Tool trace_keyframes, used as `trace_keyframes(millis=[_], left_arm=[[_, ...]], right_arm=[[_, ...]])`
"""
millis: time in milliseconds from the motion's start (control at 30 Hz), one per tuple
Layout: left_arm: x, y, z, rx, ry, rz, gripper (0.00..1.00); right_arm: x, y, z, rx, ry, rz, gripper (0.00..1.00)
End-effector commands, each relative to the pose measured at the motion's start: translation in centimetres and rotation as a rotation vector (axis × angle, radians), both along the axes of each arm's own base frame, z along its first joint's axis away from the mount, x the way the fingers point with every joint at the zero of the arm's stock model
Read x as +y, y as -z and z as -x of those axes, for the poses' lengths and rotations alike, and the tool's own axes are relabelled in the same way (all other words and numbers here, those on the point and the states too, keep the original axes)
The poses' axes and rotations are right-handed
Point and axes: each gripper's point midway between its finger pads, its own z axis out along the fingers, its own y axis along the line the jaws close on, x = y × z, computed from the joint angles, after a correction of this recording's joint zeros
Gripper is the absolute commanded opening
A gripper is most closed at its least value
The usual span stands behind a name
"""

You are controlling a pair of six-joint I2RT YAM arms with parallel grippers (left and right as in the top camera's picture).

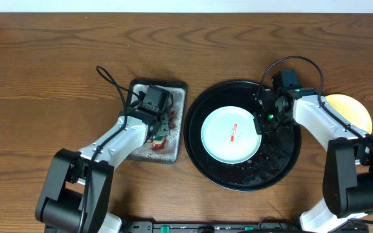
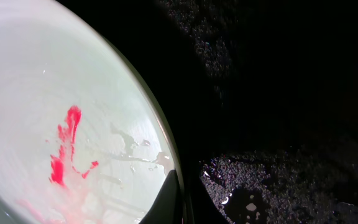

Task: Clean dirty plates on tray and stack at the side
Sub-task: 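Lift the green sponge from the grey tray with the left gripper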

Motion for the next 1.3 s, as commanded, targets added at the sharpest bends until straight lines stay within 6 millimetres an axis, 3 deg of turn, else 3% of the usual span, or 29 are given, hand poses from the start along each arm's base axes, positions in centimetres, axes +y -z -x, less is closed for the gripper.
trace_keyframes(millis=[0,233,500,633,833,1100,1267], left_arm=[[0.1,0.3,-0.1,0.008,0.000,-0.003,0.09],[-0.2,-0.8,0.1,-0.005,0.007,0.027,0.08],[-1.6,-6.1,-0.5,-0.124,0.061,0.168,0.07],[-1.0,-8.9,-0.9,-0.177,0.031,0.292,0.07],[1.9,-12.2,-1.3,-0.266,-0.154,0.399,0.07],[2.1,-13.0,0.6,-0.399,-0.192,0.465,0.07],[2.0,-14.1,-0.2,-0.533,-0.182,0.513,0.08]], right_arm=[[0.3,0.4,0.2,0.005,-0.014,0.010,0.01],[-0.2,0.5,0.5,0.018,-0.008,0.026,0.01],[-0.3,0.5,0.3,0.011,-0.007,0.031,0.01],[-0.8,0.6,0.2,0.007,-0.002,0.063,0.01],[-0.8,0.6,0.2,0.008,-0.003,0.063,0.01],[-0.8,0.6,0.2,0.008,-0.003,0.063,0.01],[-0.8,0.6,0.2,0.007,-0.003,0.063,0.01]])
